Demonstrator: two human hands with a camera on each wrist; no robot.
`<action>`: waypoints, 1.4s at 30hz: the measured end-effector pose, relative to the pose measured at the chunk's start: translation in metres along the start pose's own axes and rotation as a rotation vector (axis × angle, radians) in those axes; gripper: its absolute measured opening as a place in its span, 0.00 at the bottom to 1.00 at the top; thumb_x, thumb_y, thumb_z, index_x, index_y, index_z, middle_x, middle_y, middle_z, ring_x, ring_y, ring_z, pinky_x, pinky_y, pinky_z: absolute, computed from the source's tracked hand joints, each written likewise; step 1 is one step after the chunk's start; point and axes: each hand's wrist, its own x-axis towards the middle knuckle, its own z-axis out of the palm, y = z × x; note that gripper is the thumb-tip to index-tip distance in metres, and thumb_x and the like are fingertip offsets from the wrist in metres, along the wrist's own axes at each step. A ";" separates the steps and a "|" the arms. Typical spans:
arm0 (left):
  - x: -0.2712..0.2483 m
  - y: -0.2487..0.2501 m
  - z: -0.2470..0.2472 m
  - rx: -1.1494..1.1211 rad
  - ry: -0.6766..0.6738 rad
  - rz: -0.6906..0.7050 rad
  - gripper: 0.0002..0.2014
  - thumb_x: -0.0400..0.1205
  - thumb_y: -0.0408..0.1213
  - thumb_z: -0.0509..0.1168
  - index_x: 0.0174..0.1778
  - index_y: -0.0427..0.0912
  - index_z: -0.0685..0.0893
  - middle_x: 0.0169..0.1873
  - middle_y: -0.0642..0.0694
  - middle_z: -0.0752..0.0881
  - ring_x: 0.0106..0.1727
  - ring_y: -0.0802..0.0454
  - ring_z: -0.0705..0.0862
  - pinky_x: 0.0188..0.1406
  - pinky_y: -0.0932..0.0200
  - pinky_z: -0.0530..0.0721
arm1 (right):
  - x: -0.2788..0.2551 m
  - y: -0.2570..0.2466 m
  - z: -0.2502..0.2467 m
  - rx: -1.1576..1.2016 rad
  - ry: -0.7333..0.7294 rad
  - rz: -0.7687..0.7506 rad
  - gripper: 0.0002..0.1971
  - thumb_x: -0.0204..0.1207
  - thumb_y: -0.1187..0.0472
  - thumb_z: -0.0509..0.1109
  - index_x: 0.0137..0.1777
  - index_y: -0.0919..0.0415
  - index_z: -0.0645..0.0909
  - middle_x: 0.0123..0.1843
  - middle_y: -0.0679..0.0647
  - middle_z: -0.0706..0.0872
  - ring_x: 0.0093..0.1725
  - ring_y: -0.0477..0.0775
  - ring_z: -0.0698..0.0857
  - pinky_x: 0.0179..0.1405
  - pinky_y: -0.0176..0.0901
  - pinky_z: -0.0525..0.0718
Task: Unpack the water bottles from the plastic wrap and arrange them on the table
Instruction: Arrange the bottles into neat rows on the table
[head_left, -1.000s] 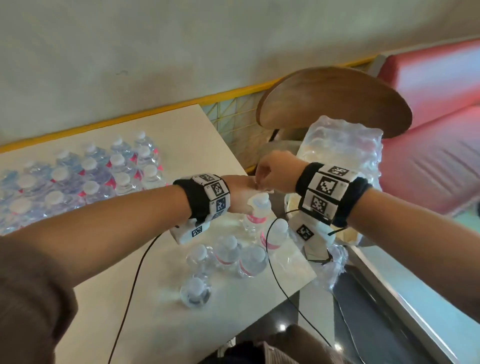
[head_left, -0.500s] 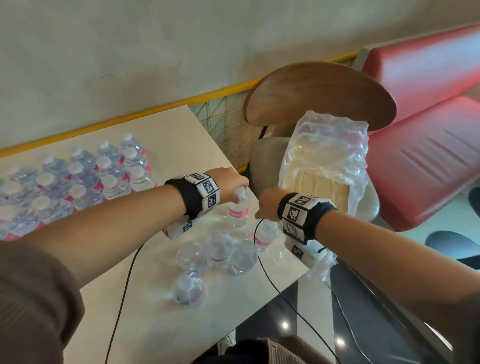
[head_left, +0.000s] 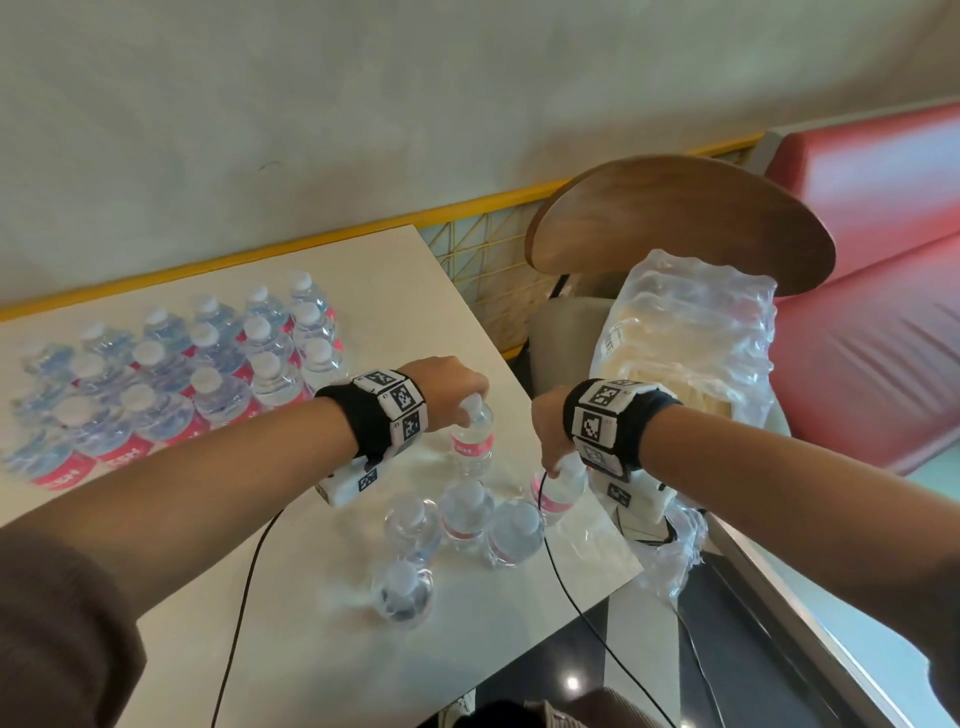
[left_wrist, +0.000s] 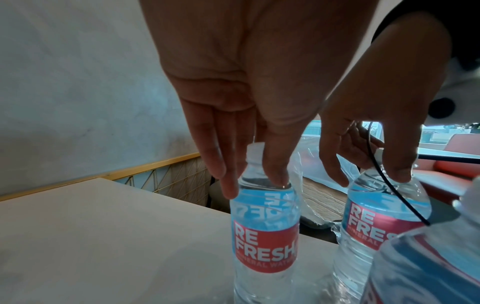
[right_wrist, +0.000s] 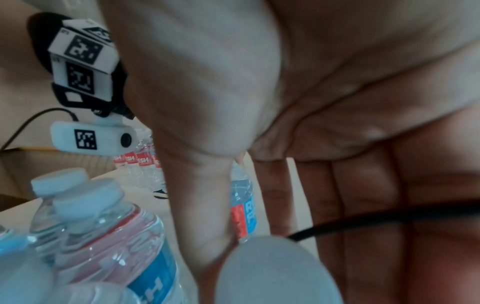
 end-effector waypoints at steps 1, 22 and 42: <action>-0.002 -0.003 0.001 -0.001 0.005 -0.007 0.15 0.80 0.41 0.66 0.62 0.42 0.80 0.54 0.38 0.85 0.54 0.41 0.83 0.41 0.57 0.72 | 0.000 -0.004 -0.001 -0.032 -0.001 -0.006 0.22 0.66 0.51 0.79 0.54 0.67 0.87 0.38 0.54 0.87 0.33 0.51 0.83 0.42 0.43 0.83; -0.040 -0.070 0.014 -0.096 0.096 -0.278 0.14 0.80 0.40 0.66 0.61 0.44 0.80 0.53 0.41 0.85 0.54 0.41 0.84 0.45 0.54 0.78 | 0.027 -0.054 -0.036 -0.169 0.321 -0.355 0.30 0.69 0.61 0.76 0.72 0.52 0.72 0.69 0.56 0.69 0.64 0.60 0.78 0.63 0.51 0.81; -0.067 -0.081 0.011 -0.189 0.140 -0.292 0.14 0.80 0.44 0.65 0.59 0.43 0.82 0.51 0.43 0.85 0.54 0.42 0.83 0.46 0.55 0.77 | 0.025 -0.055 -0.055 -0.074 0.402 -0.338 0.20 0.75 0.62 0.70 0.68 0.56 0.80 0.67 0.55 0.81 0.68 0.56 0.79 0.66 0.43 0.77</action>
